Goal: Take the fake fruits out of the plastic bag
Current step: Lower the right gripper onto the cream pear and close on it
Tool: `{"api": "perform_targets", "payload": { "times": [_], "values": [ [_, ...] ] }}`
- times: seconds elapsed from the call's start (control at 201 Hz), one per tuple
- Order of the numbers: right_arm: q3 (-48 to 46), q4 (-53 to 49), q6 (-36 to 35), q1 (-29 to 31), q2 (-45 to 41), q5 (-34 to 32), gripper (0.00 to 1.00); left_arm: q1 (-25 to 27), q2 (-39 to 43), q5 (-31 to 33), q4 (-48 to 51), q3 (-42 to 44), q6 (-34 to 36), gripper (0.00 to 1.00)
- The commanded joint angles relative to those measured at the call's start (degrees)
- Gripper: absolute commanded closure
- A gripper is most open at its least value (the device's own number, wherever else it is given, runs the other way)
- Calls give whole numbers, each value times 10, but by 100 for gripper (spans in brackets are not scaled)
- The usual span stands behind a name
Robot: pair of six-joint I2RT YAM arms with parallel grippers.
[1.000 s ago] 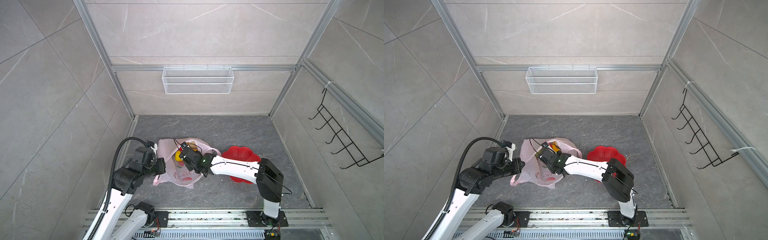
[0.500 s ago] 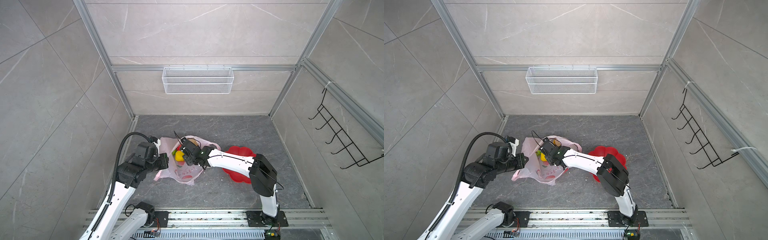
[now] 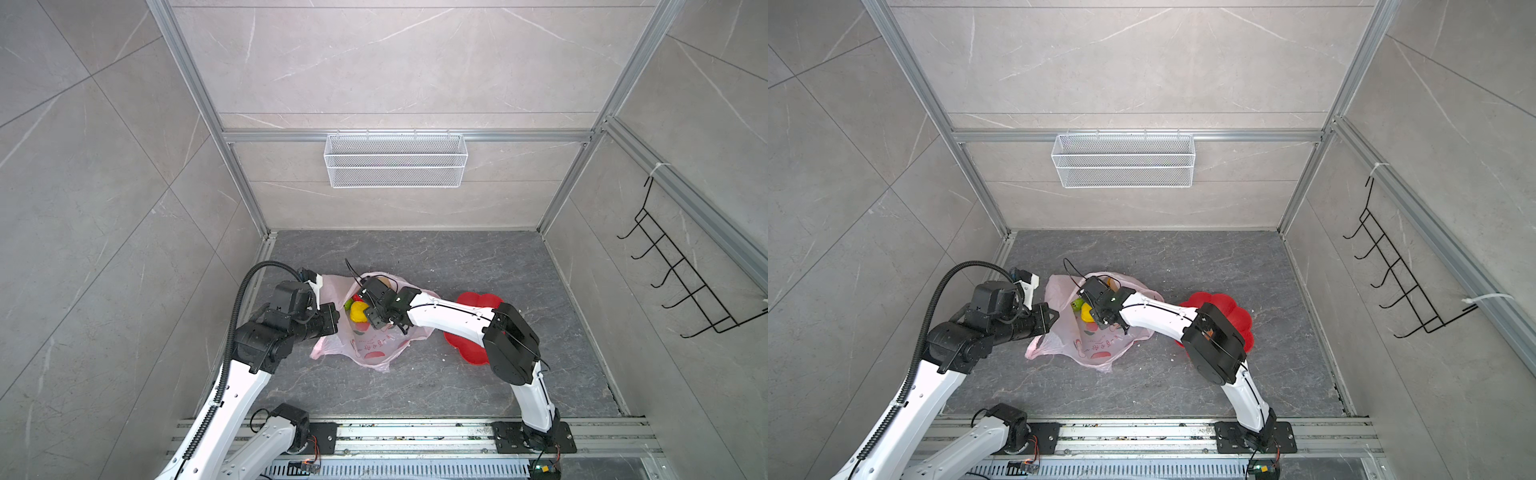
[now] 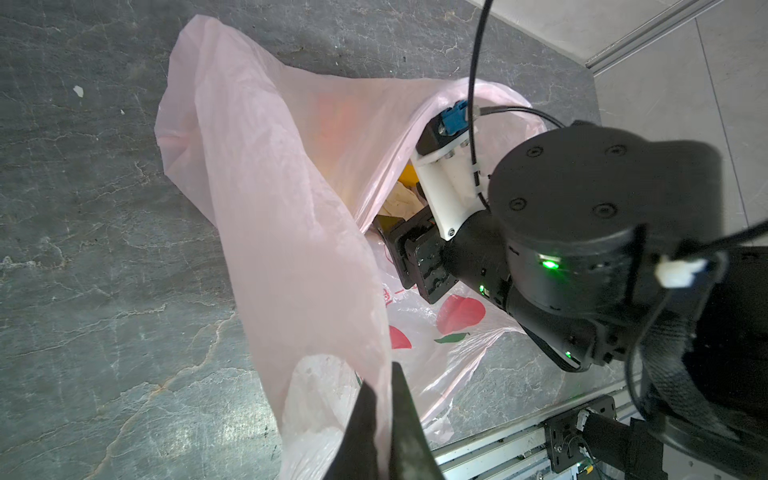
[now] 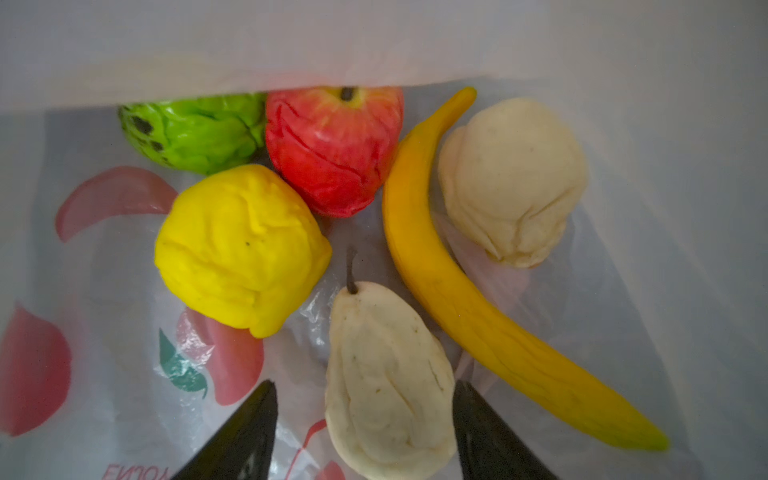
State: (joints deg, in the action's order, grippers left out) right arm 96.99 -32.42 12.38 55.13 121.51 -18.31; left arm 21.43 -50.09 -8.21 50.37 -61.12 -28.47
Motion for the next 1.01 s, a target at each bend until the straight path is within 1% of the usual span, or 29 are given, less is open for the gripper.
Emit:
{"api": "perform_targets", "payload": {
  "times": [0.0, 0.816, 0.946, 1.001],
  "values": [
    [21, -23, 9, -4, 16, 10, 31, -1, -6, -10, -26, -23, 7, 93],
    [17, -15, 22, -27, 54, 33, 31, -1, -30, -14, -40, -30, 13, 94],
    [16, -13, 23, -28, 54, 35, 35, -2, -29, -14, -40, -27, 14, 94],
    [16, -11, 23, -28, 52, 35, 40, -1, -29, -14, -40, -27, 13, 94]
  ]
}}
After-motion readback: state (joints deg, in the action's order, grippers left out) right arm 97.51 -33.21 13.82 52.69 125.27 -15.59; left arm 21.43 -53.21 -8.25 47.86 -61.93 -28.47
